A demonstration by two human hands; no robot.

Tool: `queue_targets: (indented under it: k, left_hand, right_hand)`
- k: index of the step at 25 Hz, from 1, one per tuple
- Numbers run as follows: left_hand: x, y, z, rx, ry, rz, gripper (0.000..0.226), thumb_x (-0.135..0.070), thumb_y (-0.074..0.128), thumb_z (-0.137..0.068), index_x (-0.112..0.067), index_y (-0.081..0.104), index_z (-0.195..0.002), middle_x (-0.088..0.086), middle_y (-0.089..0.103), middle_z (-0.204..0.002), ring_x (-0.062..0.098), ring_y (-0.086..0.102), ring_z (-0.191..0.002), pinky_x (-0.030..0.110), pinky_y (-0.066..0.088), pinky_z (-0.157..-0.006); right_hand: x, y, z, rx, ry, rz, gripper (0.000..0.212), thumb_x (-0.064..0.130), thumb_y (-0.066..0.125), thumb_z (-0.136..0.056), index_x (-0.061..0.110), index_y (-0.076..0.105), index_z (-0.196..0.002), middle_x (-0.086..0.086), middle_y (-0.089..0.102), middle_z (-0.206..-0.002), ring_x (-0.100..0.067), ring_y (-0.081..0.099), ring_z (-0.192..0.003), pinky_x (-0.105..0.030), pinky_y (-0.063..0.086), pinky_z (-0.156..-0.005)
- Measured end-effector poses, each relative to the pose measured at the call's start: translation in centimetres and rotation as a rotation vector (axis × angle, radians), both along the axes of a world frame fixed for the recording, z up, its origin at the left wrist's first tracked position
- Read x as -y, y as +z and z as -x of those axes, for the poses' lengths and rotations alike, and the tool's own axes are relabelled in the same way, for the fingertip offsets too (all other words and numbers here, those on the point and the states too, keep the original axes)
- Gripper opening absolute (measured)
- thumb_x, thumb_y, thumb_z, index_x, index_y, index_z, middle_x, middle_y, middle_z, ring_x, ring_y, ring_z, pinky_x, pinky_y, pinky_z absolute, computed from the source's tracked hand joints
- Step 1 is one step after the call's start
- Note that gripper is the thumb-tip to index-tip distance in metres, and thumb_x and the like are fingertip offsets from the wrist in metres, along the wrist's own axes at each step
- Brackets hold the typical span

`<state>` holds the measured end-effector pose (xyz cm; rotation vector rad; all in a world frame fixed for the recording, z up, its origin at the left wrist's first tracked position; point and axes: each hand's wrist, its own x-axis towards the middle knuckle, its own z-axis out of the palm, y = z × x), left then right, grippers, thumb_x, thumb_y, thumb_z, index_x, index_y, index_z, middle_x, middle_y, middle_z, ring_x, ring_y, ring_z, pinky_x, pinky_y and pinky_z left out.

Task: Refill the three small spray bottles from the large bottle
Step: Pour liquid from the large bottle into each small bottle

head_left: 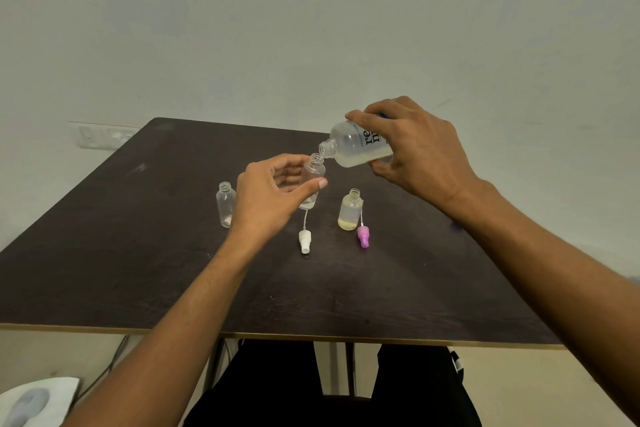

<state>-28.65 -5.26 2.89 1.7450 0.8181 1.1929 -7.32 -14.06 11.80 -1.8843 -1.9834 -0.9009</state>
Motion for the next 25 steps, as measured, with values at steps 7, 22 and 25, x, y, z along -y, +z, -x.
queue_targets:
  k: [7,22,25]
  left_hand:
    - [-0.04,-0.16,-0.01,0.007,-0.003,0.009,0.046,-0.029,0.095,-0.076,-0.018,0.08,-0.119,-0.008,0.081,-0.104,0.003,0.077,-0.096,0.021,0.062,-0.087]
    - [0.15,-0.02,-0.01,0.007,-0.002,0.017,0.047,-0.028,0.095,-0.077,-0.017,0.079,-0.12,-0.006,0.081,-0.106,0.005,0.077,-0.098,0.022,0.062,-0.088]
    - [0.24,0.01,-0.05,-0.003,-0.002,0.019,0.047,-0.028,0.095,-0.077,-0.017,0.079,-0.12,-0.006,0.081,-0.106,0.006,0.077,-0.099,0.024,0.063,-0.09]
  right_hand:
    - [0.09,-0.01,0.09,0.001,0.007,0.002,0.07,0.023,0.08,-0.086,0.032,0.054,-0.151,0.003,0.063,-0.139,-0.025,0.056,-0.128,-0.03,0.043,-0.071]
    - [0.23,-0.04,-0.01,0.005,0.01,-0.011,0.07,0.023,0.08,-0.086,0.032,0.054,-0.151,0.003,0.063,-0.138,-0.024,0.056,-0.128,-0.03,0.042,-0.071]
    - [0.28,-0.1,-0.04,0.007,0.009,-0.011,0.069,0.024,0.08,-0.086,0.031,0.055,-0.151,0.002,0.064,-0.138,-0.026,0.057,-0.127,-0.03,0.041,-0.072]
